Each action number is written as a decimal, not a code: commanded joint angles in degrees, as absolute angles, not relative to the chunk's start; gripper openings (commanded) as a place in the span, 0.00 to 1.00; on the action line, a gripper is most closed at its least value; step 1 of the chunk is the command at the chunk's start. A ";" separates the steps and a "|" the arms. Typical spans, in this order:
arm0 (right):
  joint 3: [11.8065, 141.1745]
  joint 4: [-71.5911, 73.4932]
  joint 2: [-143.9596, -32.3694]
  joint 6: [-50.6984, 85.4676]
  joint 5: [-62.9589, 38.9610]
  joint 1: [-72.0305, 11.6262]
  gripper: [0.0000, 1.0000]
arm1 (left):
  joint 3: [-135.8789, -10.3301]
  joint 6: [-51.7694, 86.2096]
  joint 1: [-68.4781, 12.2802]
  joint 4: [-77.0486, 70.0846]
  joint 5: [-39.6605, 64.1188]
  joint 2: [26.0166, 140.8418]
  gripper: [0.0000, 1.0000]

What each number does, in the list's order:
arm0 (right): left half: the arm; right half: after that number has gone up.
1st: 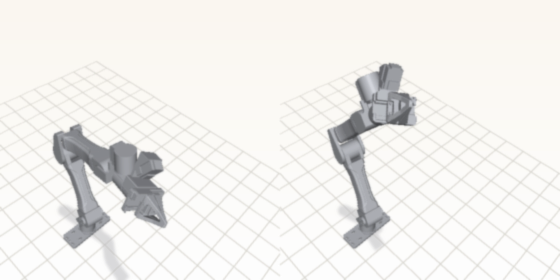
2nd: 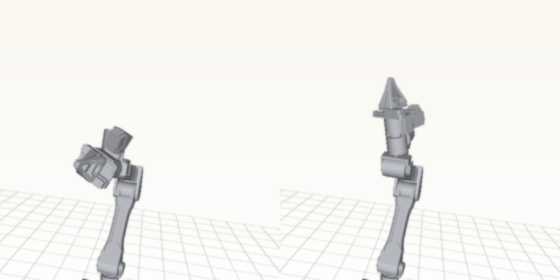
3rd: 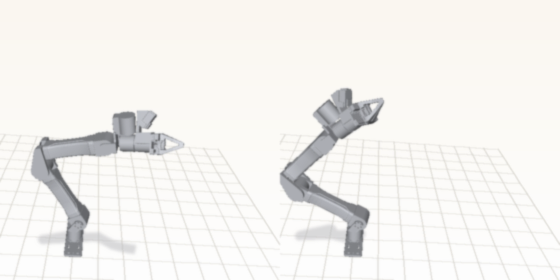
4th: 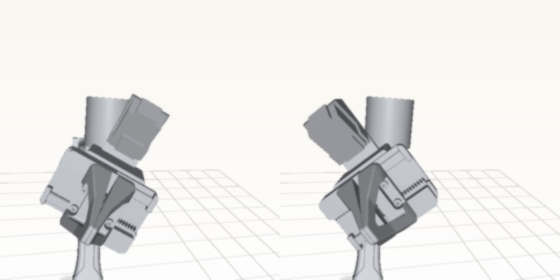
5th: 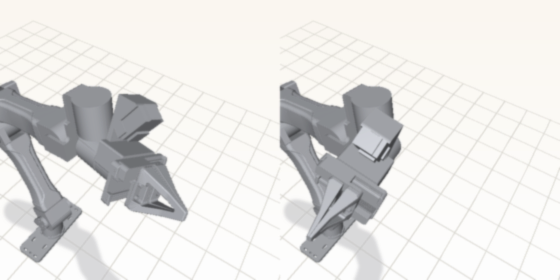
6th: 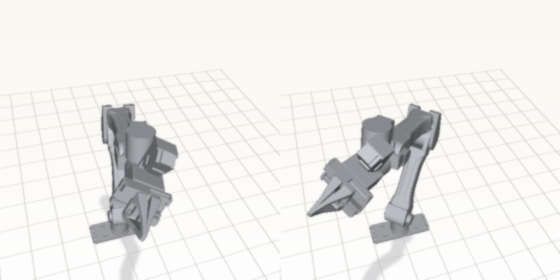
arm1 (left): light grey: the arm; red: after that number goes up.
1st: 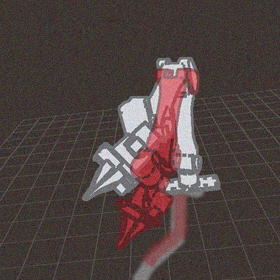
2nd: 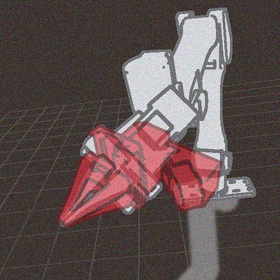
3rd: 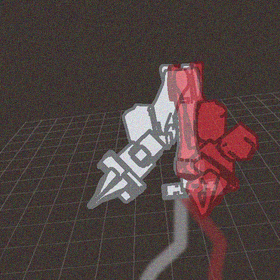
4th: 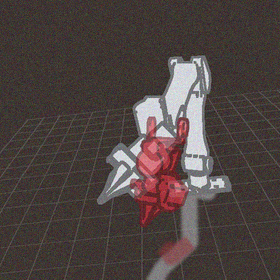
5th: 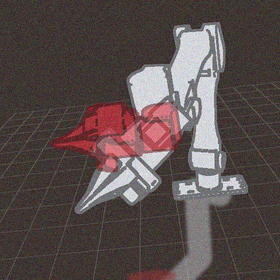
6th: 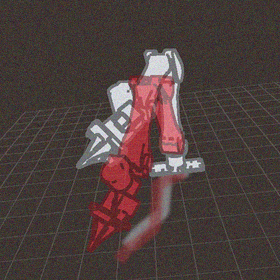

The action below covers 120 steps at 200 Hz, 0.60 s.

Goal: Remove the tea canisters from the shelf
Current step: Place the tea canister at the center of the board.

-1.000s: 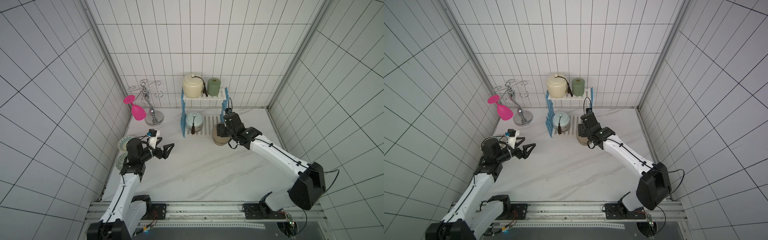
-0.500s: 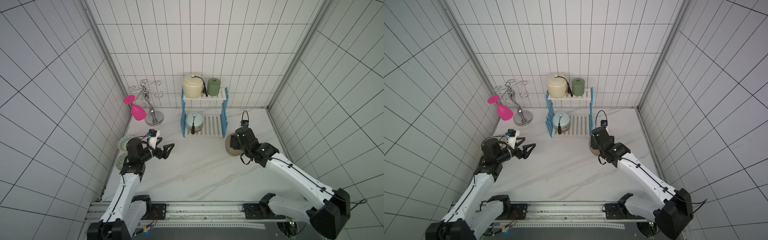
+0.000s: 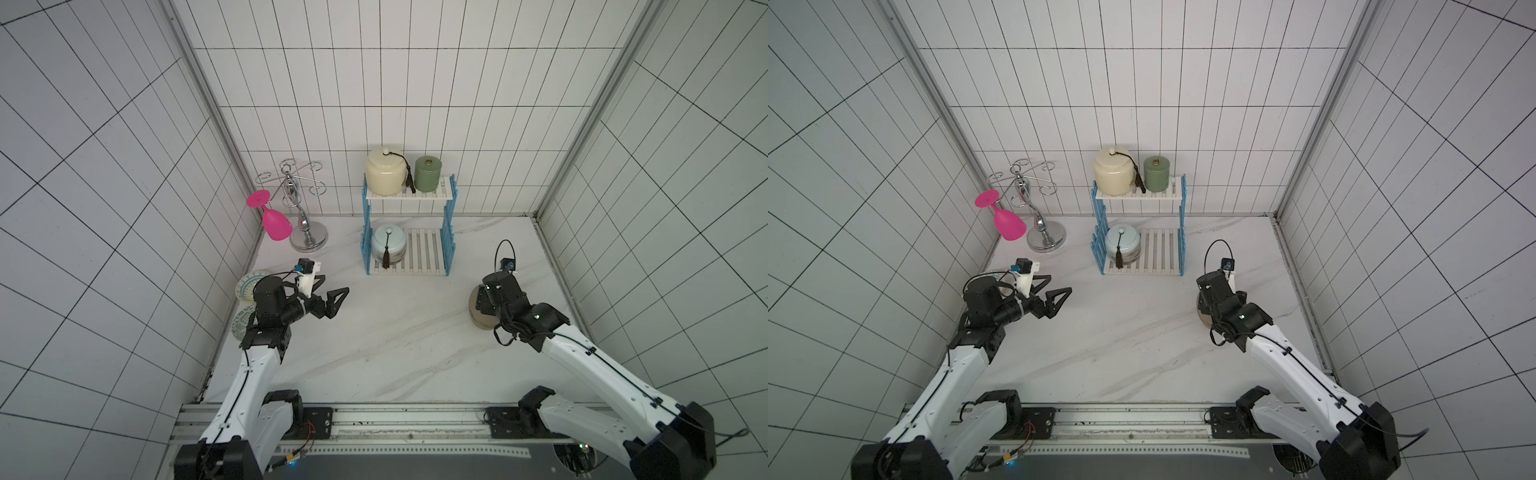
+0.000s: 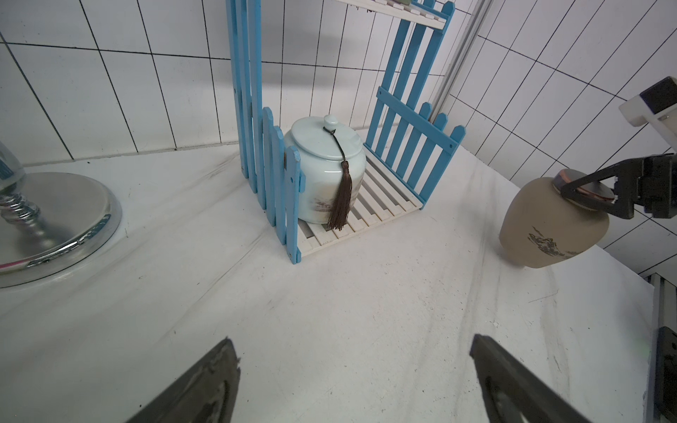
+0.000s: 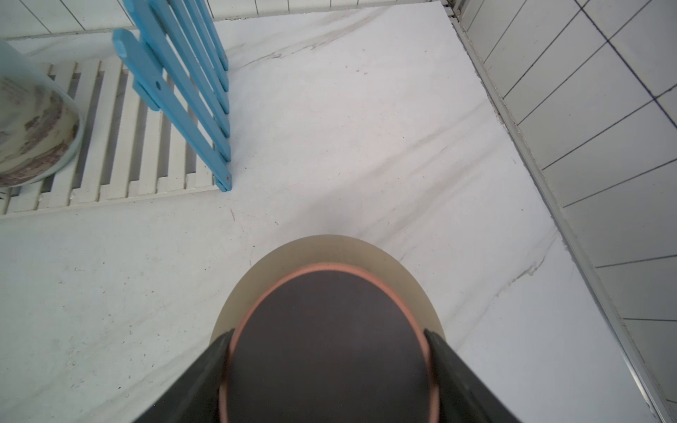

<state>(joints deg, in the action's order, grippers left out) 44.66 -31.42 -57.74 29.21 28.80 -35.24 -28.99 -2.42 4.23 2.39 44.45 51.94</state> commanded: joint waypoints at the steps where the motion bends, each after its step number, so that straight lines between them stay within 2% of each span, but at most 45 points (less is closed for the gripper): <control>1: 43.49 -28.57 -54.96 30.96 30.33 -33.21 0.47 | -28.30 -2.37 4.54 2.06 44.99 52.34 0.99; 120: 41.68 -28.88 -55.11 30.71 30.41 -32.13 0.47 | -28.36 -2.37 4.51 2.02 45.00 52.21 0.99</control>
<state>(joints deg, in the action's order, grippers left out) 42.30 -32.53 -56.55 30.26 27.88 -32.47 -28.95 -2.42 4.23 2.39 44.62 52.18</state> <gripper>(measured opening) 0.752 0.992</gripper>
